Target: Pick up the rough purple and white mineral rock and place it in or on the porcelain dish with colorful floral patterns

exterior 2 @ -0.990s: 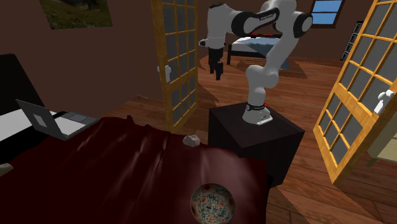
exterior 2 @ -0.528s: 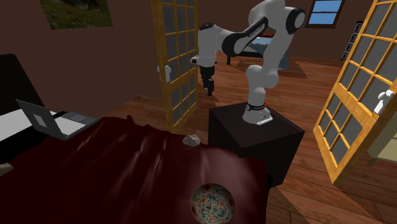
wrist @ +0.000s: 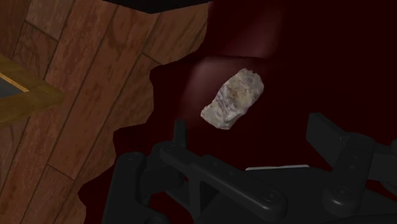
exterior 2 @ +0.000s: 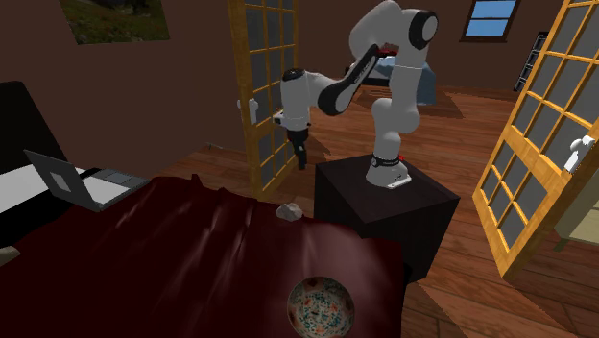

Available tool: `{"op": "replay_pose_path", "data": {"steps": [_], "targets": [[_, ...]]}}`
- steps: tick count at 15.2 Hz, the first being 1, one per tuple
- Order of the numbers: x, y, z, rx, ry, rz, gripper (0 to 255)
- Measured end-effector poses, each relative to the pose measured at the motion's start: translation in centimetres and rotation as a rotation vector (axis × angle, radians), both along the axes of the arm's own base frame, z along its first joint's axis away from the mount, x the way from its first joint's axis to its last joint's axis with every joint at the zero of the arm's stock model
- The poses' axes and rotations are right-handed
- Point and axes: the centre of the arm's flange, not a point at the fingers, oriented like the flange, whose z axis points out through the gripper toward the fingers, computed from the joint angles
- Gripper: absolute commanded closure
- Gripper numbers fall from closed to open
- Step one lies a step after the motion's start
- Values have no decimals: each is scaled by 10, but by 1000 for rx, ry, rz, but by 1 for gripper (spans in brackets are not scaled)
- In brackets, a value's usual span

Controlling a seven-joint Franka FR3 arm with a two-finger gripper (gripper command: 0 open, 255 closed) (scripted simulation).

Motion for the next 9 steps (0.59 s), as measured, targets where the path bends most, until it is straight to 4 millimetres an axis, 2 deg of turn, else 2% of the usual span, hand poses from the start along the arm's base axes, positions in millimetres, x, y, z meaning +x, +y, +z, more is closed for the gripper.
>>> {"op": "replay_pose_path", "data": {"steps": [9], "targets": [[68,11,-102,-41,22,-56,0]]}}
